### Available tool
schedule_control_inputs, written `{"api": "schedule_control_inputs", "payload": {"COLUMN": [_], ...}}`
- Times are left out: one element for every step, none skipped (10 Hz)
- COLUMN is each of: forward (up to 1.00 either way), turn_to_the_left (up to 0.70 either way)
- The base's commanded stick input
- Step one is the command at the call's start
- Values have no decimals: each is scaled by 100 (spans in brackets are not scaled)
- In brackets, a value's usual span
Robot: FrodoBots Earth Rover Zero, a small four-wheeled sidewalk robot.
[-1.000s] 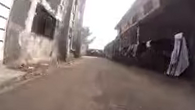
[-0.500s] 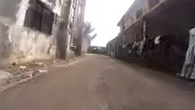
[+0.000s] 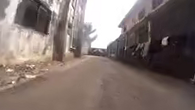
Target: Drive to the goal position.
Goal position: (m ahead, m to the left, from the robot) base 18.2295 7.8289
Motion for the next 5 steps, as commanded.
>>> {"api": "schedule_control_inputs", "payload": {"forward": [100, 100, 100, 100, 100], "turn_to_the_left": [0, 0, 0, -27, -27]}}
